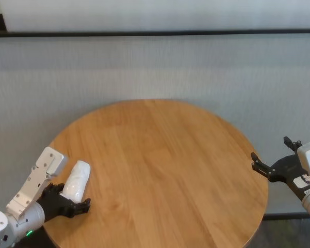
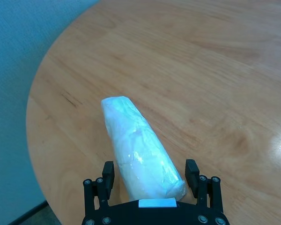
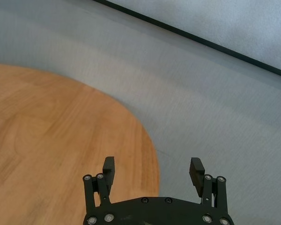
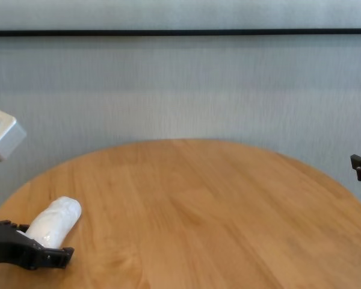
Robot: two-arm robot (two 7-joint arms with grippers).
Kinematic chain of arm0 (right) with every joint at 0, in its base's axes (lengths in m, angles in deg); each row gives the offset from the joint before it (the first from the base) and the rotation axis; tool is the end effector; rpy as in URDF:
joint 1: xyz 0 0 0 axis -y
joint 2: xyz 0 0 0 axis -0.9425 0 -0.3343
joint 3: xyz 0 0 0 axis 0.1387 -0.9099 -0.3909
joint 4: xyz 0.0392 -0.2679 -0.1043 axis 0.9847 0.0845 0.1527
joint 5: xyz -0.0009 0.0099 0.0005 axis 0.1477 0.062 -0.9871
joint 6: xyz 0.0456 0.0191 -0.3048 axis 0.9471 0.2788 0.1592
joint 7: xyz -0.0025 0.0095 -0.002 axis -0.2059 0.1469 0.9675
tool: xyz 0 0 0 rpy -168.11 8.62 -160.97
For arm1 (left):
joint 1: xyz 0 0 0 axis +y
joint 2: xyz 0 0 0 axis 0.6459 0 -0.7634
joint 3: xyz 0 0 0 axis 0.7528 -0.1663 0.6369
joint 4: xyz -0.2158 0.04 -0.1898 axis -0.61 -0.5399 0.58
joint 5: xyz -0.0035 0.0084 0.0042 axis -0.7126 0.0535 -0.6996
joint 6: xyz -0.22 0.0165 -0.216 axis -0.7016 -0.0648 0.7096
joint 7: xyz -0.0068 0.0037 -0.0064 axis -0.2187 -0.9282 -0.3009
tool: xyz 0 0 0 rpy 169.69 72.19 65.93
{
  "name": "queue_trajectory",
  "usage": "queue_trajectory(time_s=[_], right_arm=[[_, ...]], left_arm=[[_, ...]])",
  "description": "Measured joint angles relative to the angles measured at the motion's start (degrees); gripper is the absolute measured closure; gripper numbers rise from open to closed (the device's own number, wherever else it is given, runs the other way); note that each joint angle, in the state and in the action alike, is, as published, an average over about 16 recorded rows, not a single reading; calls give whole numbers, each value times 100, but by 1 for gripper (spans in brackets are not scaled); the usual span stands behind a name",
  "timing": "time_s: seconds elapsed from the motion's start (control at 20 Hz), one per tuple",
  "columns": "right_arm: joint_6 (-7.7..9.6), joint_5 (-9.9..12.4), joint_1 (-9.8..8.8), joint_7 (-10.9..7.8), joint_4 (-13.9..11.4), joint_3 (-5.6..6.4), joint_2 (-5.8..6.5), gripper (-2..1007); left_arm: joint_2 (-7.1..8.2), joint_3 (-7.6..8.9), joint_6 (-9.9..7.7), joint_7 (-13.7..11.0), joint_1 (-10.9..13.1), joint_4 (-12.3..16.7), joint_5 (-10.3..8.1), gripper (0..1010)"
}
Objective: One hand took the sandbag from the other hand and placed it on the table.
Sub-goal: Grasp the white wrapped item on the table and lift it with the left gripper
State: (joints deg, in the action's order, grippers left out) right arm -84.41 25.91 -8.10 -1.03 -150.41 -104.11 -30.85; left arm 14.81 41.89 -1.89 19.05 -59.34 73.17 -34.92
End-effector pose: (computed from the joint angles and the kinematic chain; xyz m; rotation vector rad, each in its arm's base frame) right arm 0.3581 -0.0827 -0.3022 -0.3044 -0.2851 -1.2481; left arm 0.3660 0.0702 -0.2996 0.5775 0.1157 1.0796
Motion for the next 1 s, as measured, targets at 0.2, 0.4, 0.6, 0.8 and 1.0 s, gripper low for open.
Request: queue_trajectory(time_s=[0.2,0.4,0.6,0.8,1.0], right_arm=[[0,0,0,0,0,0,0,-2],[0,0,0,0,0,0,0,-1],[0,0,0,0,0,0,0,-1],[0,0,0,0,0,0,0,-1],[0,0,0,0,0,0,0,-1]], left_arm=[[-16,4,36,-26,-9,-33,3,10],[-21,6,56,-33,-13,-45,0,10],[-19,6,44,-30,-13,-39,-3,19],[-17,5,31,-27,-12,-32,-6,52],[-15,4,23,-24,-11,-27,-9,118]])
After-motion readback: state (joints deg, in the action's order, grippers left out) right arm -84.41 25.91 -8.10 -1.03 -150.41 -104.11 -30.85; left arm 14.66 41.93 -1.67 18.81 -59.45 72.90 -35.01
